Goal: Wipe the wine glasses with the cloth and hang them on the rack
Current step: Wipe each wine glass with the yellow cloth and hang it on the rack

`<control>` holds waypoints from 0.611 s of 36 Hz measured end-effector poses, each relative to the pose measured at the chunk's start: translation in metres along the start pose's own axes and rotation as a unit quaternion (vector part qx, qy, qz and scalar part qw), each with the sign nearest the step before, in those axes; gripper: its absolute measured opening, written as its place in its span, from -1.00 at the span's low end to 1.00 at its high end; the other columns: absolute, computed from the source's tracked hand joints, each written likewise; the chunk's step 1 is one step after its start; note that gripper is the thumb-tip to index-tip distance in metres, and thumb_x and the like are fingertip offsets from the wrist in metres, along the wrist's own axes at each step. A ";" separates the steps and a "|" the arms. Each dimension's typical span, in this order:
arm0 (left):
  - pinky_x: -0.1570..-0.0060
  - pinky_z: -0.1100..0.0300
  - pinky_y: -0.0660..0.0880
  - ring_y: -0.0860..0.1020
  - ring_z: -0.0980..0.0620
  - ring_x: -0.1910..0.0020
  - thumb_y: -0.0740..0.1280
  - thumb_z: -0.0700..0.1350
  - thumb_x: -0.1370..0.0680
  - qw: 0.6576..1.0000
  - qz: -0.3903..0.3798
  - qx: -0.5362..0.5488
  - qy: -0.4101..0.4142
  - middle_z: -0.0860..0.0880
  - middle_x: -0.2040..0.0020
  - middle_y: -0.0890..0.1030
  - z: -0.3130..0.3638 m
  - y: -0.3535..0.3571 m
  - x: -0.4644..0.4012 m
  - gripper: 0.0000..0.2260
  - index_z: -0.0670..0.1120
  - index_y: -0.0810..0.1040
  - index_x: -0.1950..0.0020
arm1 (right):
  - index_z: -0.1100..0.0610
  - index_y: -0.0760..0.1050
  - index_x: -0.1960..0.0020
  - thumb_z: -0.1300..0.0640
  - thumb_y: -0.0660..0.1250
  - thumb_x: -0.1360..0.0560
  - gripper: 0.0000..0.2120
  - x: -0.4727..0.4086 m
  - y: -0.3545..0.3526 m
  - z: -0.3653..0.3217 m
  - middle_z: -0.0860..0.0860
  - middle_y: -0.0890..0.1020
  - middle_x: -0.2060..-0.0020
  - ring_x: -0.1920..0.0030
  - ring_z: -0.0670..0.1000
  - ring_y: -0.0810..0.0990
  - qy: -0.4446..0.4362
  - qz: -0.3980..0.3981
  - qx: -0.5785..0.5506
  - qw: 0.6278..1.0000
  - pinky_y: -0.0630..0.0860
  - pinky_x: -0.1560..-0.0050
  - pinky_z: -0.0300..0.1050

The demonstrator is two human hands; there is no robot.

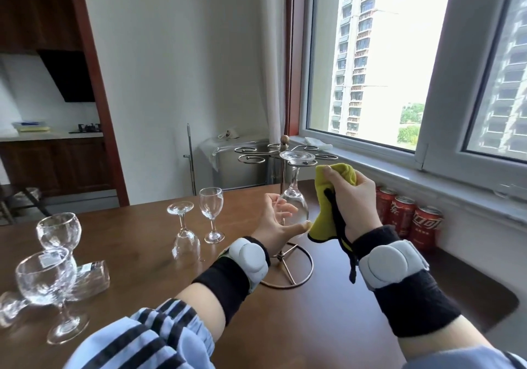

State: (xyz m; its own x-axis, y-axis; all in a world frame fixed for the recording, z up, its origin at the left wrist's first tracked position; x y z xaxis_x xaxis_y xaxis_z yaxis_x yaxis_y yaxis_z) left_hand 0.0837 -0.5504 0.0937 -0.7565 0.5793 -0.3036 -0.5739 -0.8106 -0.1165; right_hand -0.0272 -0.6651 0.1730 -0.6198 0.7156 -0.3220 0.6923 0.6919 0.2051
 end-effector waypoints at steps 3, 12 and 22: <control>-0.10 0.28 0.40 0.47 0.09 -0.02 0.51 0.00 -0.21 1.000 0.012 -0.004 -0.001 -0.07 -0.03 0.48 -0.001 -0.002 0.002 -0.34 -0.06 0.21 -0.15 | -0.01 0.59 0.20 0.19 0.38 -0.51 -0.85 0.000 0.000 -0.002 -0.01 0.61 0.31 0.22 0.04 0.59 -0.015 0.008 0.009 1.000 0.59 0.10 -0.05; 0.03 0.42 0.38 0.43 0.21 0.02 0.49 0.17 0.00 0.999 -0.020 -0.026 -0.024 0.00 -0.07 0.44 0.003 -0.002 0.004 -0.11 -0.05 0.20 -0.21 | -0.16 0.63 -0.09 0.28 0.28 -0.51 -0.62 0.006 0.013 -0.009 -0.10 0.66 0.23 0.25 0.03 0.61 -0.078 -0.034 0.066 0.994 0.64 0.07 0.20; -0.16 0.10 0.45 0.48 0.08 -0.19 0.51 0.44 0.08 0.999 0.038 0.008 -0.031 0.01 -0.21 0.48 0.025 -0.062 0.004 0.07 0.05 0.26 -0.32 | -0.36 0.55 -0.10 -0.37 0.47 -0.21 -0.53 -0.001 0.025 -0.007 -0.13 0.69 0.11 0.07 0.01 0.69 -0.126 -0.049 0.141 0.981 0.64 -0.01 0.09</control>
State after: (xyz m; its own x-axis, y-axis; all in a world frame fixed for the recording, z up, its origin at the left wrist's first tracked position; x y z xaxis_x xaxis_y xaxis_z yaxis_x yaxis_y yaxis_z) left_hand 0.1085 -0.4951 0.1228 -0.8158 0.5205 -0.2520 -0.5184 -0.8514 -0.0802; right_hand -0.0121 -0.6480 0.1847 -0.6031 0.5757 -0.5521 0.7299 0.6775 -0.0908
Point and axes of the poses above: each hand's wrist, its own x-axis away from the middle knuckle, its own y-axis out of the palm, z = x × y, the point moved 5 cm from there along -x, towards the middle knuckle
